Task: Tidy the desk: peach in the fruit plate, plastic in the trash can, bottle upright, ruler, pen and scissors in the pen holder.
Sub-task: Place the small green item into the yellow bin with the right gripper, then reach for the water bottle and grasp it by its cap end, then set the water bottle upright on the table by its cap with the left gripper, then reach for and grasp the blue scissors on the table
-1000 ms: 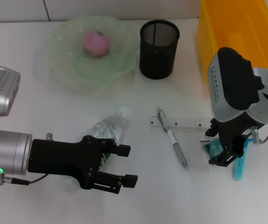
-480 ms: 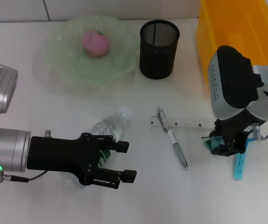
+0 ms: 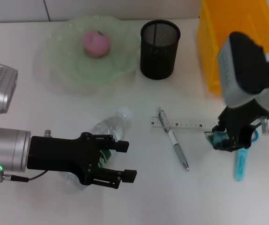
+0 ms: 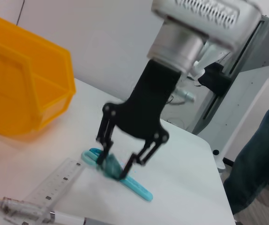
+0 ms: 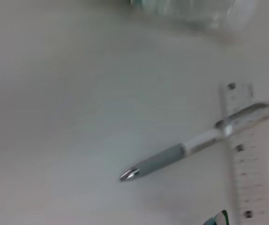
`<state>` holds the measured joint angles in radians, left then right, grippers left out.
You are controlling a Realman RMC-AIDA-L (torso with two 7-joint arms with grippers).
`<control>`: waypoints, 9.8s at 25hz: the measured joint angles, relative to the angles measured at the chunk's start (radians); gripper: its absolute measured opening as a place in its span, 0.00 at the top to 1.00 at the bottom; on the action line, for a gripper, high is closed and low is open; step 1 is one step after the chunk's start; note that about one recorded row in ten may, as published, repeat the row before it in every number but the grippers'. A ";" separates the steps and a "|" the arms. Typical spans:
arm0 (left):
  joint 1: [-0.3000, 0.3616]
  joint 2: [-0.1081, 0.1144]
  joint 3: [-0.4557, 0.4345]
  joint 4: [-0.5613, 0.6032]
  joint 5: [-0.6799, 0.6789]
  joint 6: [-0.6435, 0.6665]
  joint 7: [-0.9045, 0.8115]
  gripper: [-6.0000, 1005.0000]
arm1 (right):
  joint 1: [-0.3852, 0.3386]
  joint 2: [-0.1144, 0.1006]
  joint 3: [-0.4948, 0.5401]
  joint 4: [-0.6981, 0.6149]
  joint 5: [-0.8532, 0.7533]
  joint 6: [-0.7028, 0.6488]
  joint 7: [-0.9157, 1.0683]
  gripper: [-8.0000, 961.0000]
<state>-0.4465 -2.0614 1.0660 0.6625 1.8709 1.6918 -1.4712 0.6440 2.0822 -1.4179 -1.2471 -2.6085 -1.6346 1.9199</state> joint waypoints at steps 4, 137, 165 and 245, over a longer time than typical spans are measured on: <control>0.000 0.001 0.000 0.000 -0.001 0.002 0.004 0.17 | -0.005 -0.002 0.148 -0.109 0.038 -0.063 -0.004 0.61; -0.349 -0.019 0.469 0.247 0.568 -0.469 -1.288 0.56 | -0.276 -0.083 0.878 0.718 0.571 -0.181 -0.747 0.14; 0.095 -0.008 0.306 0.733 0.092 -0.432 -0.874 0.56 | -0.248 -0.058 0.876 0.720 0.579 -0.219 -0.682 0.14; 0.099 0.072 -0.128 -0.237 -0.521 0.062 0.337 0.16 | -0.141 -0.030 0.873 0.753 0.653 -0.068 -0.563 0.14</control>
<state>-0.3477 -1.9891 0.9383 0.4253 1.3500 1.7540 -1.1346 0.5026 2.0518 -0.5451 -0.4946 -1.9555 -1.7025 1.3568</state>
